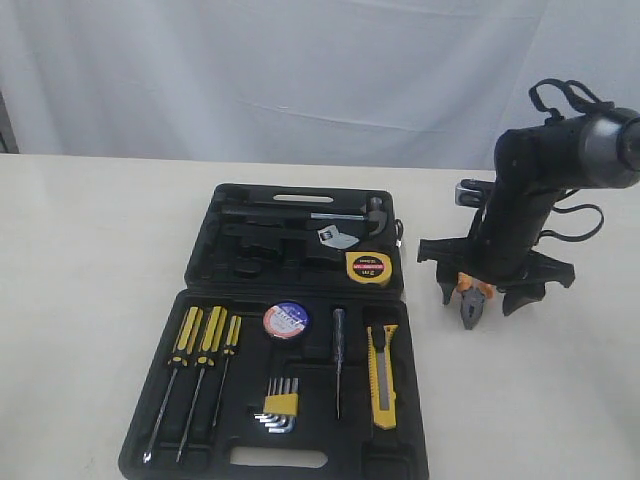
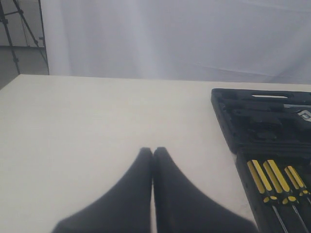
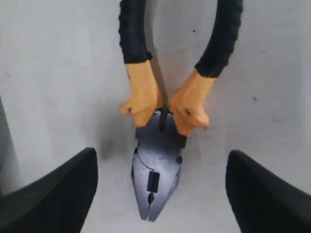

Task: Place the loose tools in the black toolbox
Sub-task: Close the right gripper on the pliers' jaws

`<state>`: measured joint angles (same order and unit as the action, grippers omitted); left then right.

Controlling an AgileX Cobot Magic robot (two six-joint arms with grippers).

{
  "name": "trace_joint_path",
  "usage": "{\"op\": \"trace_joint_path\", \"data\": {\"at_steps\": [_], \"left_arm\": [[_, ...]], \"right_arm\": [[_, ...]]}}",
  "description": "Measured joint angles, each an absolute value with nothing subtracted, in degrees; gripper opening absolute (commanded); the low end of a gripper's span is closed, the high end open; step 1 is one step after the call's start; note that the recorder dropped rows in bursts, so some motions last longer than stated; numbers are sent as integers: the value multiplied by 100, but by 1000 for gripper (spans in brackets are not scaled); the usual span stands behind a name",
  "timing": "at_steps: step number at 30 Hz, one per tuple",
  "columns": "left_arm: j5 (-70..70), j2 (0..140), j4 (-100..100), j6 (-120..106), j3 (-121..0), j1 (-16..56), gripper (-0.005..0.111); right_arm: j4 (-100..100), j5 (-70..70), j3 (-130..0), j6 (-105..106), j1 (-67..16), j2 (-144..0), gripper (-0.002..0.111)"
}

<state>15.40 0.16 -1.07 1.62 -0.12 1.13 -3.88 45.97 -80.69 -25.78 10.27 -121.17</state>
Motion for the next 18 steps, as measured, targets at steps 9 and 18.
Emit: {"op": "trace_joint_path", "data": {"at_steps": [9, 18], "left_arm": [[1540, 16, -107, 162, -12, 113, 0], [1540, 16, -107, 162, -12, 113, 0]], "right_arm": [[-388, 4416, -8069, -2593, 1027, -12286, 66], [-413, 4406, -8079, -2574, 1027, -12321, 16]]}}
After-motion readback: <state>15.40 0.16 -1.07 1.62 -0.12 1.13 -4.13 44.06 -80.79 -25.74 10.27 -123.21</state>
